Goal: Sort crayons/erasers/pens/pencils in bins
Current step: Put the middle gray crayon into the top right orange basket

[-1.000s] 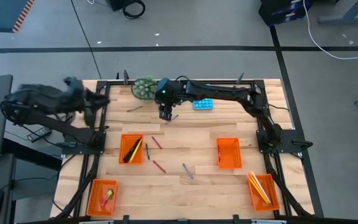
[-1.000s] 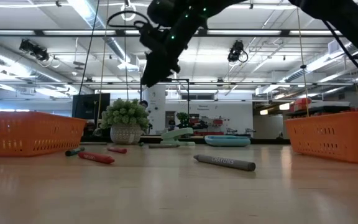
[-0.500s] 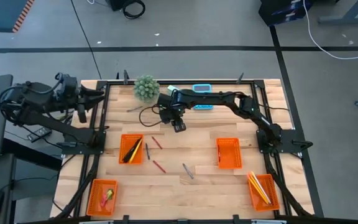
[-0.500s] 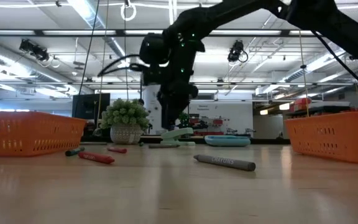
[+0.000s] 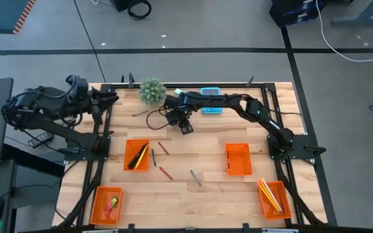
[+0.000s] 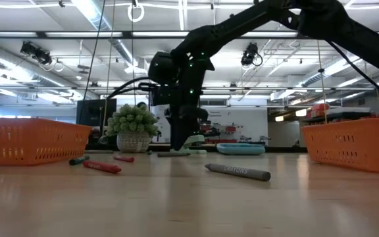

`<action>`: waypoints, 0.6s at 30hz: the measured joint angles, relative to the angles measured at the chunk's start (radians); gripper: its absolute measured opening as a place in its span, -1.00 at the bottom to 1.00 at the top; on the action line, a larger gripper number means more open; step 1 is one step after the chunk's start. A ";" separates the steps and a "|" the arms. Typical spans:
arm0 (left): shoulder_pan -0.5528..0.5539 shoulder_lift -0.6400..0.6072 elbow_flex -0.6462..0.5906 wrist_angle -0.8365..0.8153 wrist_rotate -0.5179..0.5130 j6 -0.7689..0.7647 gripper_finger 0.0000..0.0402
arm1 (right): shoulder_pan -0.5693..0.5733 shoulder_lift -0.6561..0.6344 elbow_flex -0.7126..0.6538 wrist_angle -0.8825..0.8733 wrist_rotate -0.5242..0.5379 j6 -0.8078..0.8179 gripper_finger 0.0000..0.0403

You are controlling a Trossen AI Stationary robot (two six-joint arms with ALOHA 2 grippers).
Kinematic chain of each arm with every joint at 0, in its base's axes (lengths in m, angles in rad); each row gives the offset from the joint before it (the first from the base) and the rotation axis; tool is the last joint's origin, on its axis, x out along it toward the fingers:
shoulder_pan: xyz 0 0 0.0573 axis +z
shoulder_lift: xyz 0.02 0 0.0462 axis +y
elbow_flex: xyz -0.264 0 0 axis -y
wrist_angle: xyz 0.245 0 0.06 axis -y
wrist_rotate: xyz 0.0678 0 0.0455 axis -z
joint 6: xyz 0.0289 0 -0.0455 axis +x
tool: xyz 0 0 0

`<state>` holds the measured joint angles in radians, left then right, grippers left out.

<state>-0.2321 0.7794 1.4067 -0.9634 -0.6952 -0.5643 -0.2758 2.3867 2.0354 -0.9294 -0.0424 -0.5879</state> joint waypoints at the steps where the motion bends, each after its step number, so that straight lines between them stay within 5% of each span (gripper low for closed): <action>1: 0.000 0.012 0.000 0.001 0.000 -0.001 -0.45 | -0.007 0.002 0.000 -0.002 -0.003 0.000 -0.20; 18: 0.000 0.039 0.000 0.002 0.000 -0.029 -0.48 | -0.006 0.003 0.000 -0.014 -0.064 0.036 -0.28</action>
<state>-0.2321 0.8185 1.4067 -0.9615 -0.6954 -0.5929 -0.2815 2.3894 2.0350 -0.9433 -0.1066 -0.5515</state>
